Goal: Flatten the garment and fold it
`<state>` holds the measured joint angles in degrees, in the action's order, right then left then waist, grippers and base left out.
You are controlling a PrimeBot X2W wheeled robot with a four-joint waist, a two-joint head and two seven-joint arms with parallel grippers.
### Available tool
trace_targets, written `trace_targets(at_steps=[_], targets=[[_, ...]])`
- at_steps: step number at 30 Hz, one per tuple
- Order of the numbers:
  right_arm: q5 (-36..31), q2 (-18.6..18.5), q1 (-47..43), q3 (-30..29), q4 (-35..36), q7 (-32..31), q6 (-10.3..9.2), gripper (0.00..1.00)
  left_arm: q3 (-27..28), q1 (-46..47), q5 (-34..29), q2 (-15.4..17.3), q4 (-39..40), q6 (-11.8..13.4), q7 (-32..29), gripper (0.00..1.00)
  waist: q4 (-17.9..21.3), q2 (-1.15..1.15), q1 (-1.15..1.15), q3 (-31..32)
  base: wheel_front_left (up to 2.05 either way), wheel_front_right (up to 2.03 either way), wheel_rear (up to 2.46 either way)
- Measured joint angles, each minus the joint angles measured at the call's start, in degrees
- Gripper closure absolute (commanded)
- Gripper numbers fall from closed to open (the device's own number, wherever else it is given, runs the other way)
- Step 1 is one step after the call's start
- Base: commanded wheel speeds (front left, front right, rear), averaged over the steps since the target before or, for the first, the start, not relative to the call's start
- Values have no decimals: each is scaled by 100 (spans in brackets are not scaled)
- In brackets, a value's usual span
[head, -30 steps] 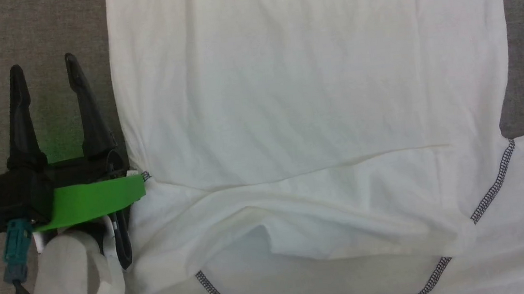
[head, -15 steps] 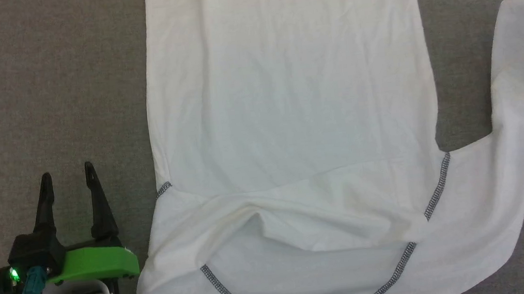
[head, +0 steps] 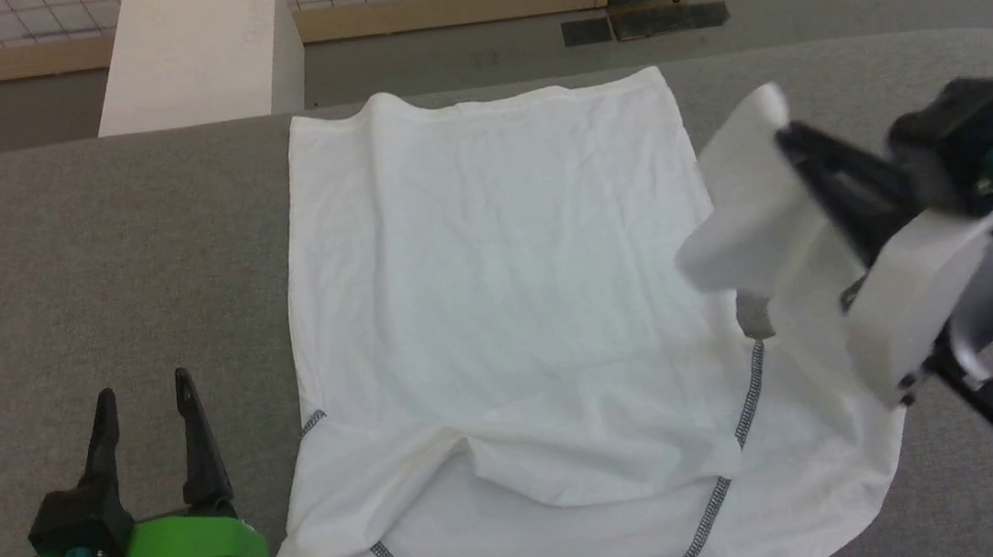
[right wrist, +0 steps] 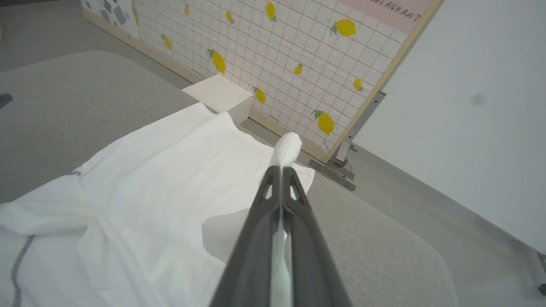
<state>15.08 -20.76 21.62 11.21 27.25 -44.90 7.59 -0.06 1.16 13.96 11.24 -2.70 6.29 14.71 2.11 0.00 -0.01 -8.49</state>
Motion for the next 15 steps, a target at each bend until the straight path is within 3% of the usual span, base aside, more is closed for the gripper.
trace_targets(at_steps=[6, 10, 15], targets=[[208, 287, 175, 1826, -160, 4, 0, 100, -74, 3, 47, -7, 7, -1, -7, 0, 57, 0, 0, 169, 0, 0, 0], [257, 554, 437, 2772, -810, 168, 0, 100, -138, 12, 85, -26, 13, -22, -7, 0, -6, 0, 0, 98, 0, 0, 0], [437, 884, 530, 3544, -1816, 469, 0, 100, -257, 80, 85, -88, -4, -25, -7, 0, -167, 0, 0, -84, 0, 0, 0]])
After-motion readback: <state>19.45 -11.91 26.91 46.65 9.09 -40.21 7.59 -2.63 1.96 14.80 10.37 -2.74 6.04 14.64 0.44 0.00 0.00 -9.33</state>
